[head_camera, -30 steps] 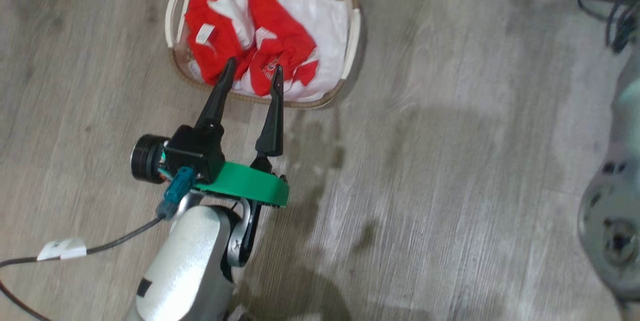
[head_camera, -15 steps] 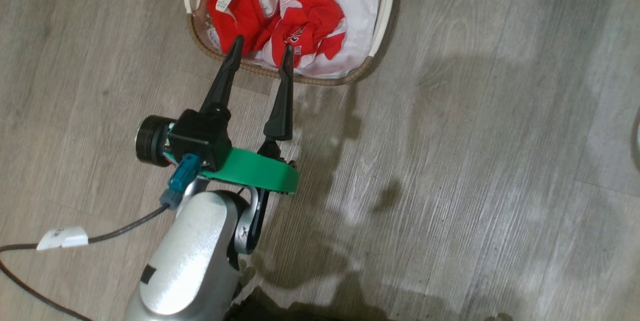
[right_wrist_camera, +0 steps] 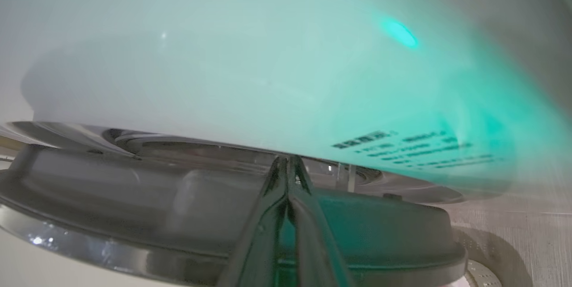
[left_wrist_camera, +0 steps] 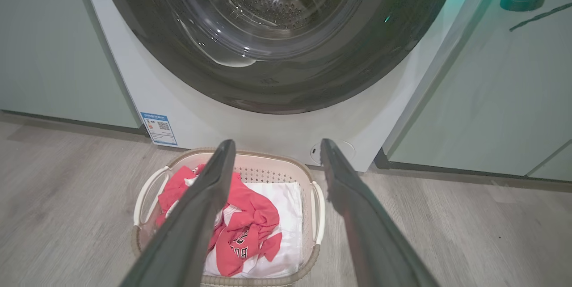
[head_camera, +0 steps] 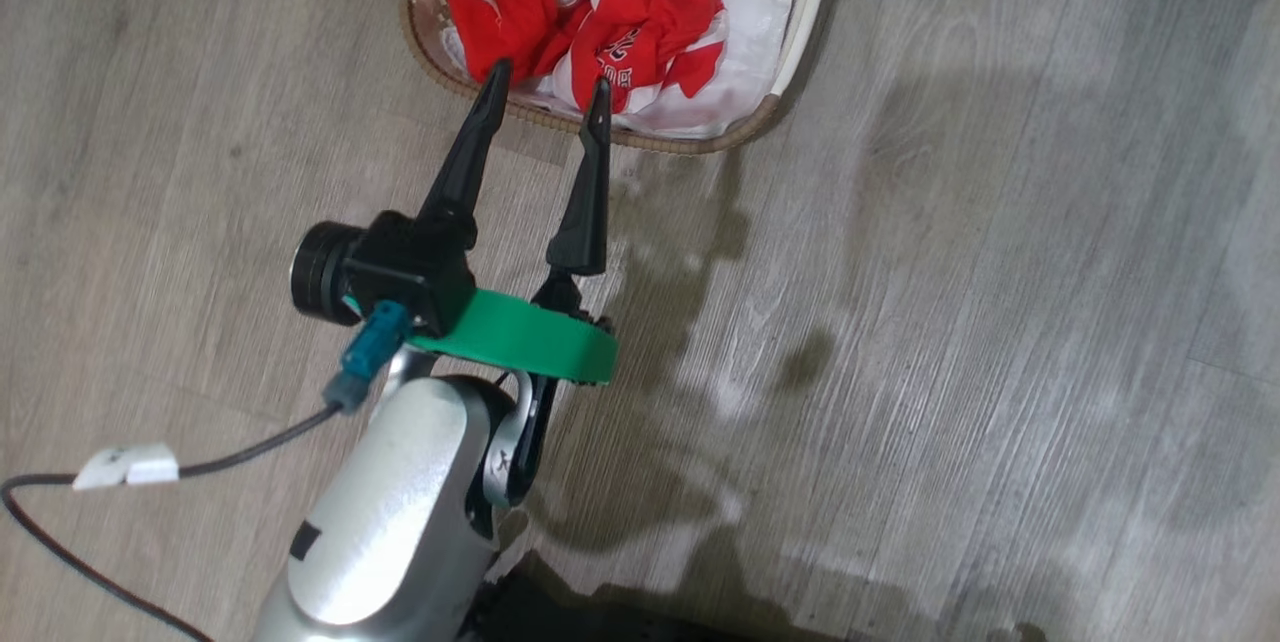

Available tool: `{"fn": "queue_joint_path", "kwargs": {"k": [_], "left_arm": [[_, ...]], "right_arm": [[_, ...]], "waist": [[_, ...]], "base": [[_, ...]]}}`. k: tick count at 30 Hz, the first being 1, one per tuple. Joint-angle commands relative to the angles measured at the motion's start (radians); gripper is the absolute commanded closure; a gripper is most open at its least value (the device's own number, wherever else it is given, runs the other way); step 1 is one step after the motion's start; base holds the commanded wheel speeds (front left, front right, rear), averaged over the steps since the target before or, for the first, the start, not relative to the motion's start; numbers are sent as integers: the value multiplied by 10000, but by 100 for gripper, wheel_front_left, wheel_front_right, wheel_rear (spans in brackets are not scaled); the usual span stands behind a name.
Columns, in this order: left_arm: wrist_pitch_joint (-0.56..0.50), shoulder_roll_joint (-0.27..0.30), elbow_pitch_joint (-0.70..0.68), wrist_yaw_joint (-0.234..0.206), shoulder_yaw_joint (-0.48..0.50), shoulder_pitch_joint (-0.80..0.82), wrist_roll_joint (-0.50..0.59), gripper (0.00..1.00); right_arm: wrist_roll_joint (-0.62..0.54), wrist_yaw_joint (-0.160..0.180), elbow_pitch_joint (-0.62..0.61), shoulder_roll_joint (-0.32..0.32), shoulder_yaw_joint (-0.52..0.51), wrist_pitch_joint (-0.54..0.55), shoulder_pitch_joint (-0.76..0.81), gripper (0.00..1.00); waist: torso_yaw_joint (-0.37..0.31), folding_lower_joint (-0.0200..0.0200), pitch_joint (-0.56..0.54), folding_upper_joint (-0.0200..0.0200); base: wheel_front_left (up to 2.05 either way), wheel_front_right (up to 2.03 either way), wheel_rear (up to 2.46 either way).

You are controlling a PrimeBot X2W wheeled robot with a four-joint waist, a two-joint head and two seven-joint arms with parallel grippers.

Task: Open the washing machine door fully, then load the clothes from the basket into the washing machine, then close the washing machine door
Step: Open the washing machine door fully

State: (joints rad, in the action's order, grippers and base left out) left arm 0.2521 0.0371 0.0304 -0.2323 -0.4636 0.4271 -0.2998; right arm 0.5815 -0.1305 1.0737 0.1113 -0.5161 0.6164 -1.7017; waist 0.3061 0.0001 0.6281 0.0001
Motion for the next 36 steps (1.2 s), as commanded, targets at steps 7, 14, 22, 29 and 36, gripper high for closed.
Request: {"fn": "queue_joint_path", "kwargs": {"k": [7, 14, 22, 29, 36], "left_arm": [[97, 131, -422, -92, 268, 57, -412, 0], [97, 131, -417, -98, 254, 30, -388, 0], [97, 131, -343, -102, 125, -28, -357, 0], [97, 131, -262, -91, 190, -145, -281, 0], [97, 131, -217, -78, 308, -375, -238, 0]], "right_arm": [[-126, -2, 481, -169, -521, 384, -1092, 100], [-368, -2, 1019, -42, -647, 790, -1171, 100], [-168, -2, 962, -24, -694, 1335, -771, 100], [25, -2, 797, -83, -703, 1661, -51, 100], [480, -2, 307, -311, -625, 2047, 1016, 100]], "waist": [[106, -1, 89, -1], [82, -1, 33, -1], [76, -1, -206, -1], [41, -1, -588, -1], [42, -1, -1091, -1]], "base": [[0, 0, 0], [0, 0, 0], [0, 0, 0], [0, 0, 0], [0, 0, 0]]}}
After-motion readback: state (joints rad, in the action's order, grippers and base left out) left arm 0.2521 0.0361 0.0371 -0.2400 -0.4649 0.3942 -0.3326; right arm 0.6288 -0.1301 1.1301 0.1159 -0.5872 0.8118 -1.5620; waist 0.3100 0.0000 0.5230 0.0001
